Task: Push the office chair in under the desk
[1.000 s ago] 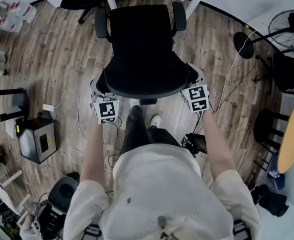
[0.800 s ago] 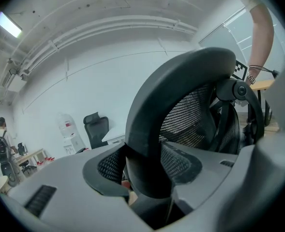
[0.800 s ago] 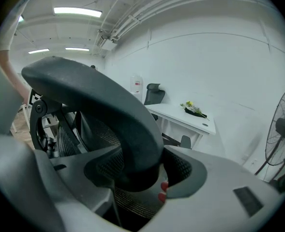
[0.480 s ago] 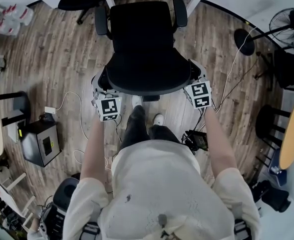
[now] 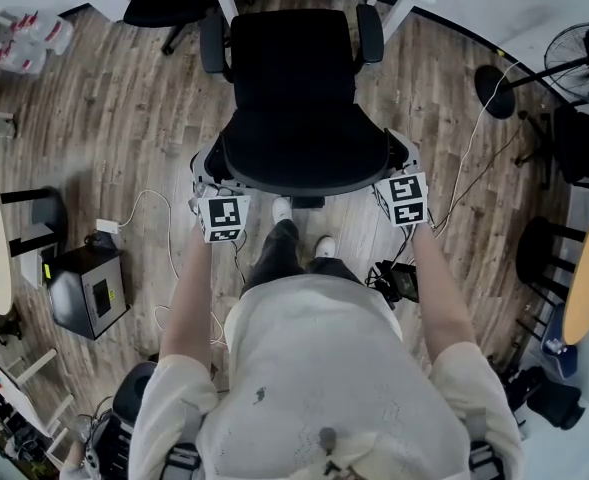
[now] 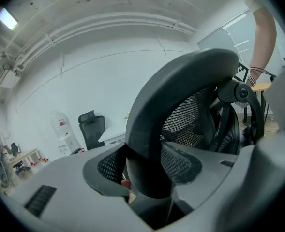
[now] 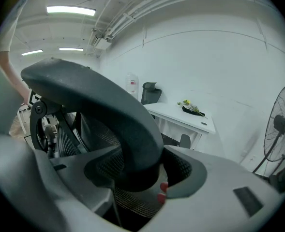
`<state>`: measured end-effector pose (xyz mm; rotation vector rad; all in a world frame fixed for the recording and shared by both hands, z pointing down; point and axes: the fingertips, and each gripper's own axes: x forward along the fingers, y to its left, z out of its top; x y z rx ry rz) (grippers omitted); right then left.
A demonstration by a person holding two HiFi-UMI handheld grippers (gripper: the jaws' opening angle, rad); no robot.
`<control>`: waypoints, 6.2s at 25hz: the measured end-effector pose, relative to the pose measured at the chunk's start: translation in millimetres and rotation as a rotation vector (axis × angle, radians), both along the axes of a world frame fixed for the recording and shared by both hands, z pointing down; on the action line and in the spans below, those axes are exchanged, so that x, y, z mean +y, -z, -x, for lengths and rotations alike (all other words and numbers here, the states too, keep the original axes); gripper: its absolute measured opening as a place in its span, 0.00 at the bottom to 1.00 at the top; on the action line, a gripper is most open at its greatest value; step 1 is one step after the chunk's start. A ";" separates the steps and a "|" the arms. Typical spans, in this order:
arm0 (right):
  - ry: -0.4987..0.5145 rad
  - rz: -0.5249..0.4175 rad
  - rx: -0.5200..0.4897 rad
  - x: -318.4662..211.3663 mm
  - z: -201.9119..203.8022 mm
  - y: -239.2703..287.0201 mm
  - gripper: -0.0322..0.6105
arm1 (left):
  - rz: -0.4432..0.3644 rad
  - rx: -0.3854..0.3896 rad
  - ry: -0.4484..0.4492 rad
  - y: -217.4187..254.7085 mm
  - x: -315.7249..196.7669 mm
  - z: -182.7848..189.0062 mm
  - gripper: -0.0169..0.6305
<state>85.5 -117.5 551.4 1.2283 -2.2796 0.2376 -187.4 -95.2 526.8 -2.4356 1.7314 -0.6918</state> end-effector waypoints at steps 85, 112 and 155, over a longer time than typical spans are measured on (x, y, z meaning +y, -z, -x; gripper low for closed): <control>-0.170 -0.011 0.003 -178.2 72.9 -12.4 0.45 | -0.015 -0.013 -0.164 -11.3 -230.6 71.4 0.40; -0.177 -0.021 0.007 -224.7 69.7 -16.6 0.45 | -0.002 -0.022 -0.161 -16.9 -278.3 68.1 0.40; -0.162 -0.047 0.019 -323.2 27.7 -25.3 0.45 | -0.027 -0.003 -0.154 -25.5 -367.7 26.0 0.40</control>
